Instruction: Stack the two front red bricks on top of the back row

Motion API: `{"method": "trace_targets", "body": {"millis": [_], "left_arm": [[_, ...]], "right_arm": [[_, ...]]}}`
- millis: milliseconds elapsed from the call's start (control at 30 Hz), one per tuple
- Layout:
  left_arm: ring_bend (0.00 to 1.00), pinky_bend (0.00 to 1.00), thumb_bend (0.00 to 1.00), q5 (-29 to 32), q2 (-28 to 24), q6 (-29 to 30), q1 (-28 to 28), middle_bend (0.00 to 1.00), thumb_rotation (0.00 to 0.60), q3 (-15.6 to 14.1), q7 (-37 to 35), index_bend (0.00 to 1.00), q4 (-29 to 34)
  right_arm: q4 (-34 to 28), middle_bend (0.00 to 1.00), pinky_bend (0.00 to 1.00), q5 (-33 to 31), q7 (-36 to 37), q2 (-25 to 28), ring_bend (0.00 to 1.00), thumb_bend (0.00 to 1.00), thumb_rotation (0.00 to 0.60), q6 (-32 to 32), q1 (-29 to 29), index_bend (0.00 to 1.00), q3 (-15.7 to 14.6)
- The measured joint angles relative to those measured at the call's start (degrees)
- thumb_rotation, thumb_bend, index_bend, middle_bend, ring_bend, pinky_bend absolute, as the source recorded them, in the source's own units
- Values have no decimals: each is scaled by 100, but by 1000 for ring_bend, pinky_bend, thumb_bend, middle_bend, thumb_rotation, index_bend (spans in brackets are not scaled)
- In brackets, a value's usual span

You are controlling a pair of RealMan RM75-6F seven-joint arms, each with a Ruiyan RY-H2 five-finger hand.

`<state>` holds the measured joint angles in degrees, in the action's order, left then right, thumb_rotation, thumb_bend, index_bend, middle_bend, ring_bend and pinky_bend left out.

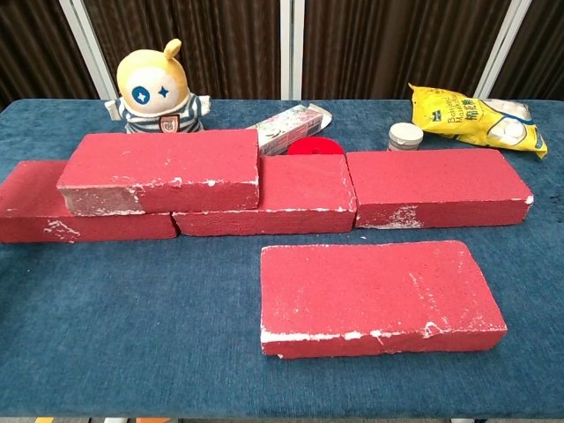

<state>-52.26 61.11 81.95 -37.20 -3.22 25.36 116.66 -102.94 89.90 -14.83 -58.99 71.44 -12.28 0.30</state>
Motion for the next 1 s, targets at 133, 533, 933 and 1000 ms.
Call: {"method": "trace_targets", "body": {"millis": [133,533,933,1000], "left_arm": [[0,0,0,-365,-80,246,548,0,600,-209,-295,20,-210],[0,0,0,-1117,-171,273,1252,0,600,-225,-1033,18,-751],[0,0,0,-1462,-370,-33,1655,0,600,-40,-1587,18,-1131],[0,0,0,-1478,-427,-103,1697,0,600,30,-1670,18,-1162]], "right_arm": [[-284,0,0,140,-336,-17,0,0,600,-499,-252,0,-103],[-564,0,0,-725,-1218,-965,0,0,600,-1866,-938,0,-160],[-198,0,0,-1342,-1387,-2030,0,0,600,-2188,-1375,0,-33],[-171,0,0,-1454,-1487,-2136,0,0,600,-2163,-1421,0,3]]}}
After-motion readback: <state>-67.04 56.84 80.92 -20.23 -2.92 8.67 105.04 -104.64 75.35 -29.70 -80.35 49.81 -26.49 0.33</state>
